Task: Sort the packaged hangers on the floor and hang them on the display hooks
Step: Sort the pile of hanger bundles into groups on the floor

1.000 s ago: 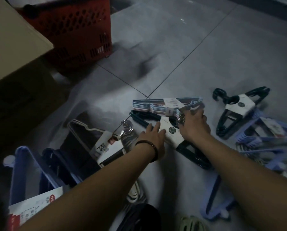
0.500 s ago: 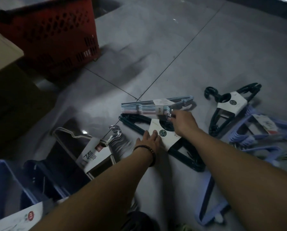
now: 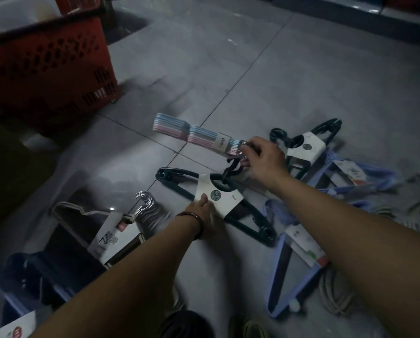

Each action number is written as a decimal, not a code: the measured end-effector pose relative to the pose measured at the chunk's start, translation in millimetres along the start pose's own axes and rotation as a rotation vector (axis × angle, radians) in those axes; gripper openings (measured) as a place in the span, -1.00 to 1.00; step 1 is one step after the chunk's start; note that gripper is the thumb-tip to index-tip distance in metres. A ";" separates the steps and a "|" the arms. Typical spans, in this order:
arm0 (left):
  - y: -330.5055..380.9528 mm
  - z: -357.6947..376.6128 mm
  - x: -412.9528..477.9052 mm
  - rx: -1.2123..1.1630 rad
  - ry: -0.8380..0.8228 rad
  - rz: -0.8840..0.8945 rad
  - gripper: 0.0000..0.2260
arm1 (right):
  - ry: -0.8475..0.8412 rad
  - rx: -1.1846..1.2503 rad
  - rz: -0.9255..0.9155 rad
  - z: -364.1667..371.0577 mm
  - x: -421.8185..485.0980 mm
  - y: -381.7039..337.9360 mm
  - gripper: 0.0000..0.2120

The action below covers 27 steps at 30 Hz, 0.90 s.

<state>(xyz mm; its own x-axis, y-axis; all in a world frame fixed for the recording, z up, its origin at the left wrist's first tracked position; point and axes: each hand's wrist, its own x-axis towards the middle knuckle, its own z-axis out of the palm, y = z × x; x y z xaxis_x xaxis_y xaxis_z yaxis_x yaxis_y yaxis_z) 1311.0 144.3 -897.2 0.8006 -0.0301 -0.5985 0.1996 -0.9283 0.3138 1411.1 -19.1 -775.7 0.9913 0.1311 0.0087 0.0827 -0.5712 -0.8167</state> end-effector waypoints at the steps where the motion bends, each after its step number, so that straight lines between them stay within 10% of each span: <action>1: 5.3 -2.8 -2.0 0.046 -0.038 -0.001 -0.27 | 0.011 0.016 0.003 -8.0 -0.4 -0.8 -0.90; 4: 26.7 -7.4 -14.5 0.176 -0.124 -0.014 -0.41 | 0.024 0.025 0.012 -30.1 2.0 -0.6 -0.89; 12: 81.4 -28.7 -0.8 -0.400 0.465 0.027 -0.36 | -0.047 0.212 -0.001 -64.9 -5.3 3.6 -0.90; 21: 107.0 1.1 -4.4 -0.225 0.377 -0.241 -0.03 | -0.149 0.527 0.121 -77.7 -47.3 -8.5 -0.87; 27: 70.8 18.7 -7.9 -0.056 0.313 0.010 -0.29 | -0.126 0.689 0.226 -86.1 -29.9 -25.3 -0.84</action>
<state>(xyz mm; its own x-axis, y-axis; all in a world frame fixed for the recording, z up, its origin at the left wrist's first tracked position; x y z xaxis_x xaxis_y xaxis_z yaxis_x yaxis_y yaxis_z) 1308.3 71.9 -884.1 0.9358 0.0846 -0.3423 0.2149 -0.9066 0.3633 1388.1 -78.4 -705.6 0.9540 0.1864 -0.2349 -0.2458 0.0377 -0.9686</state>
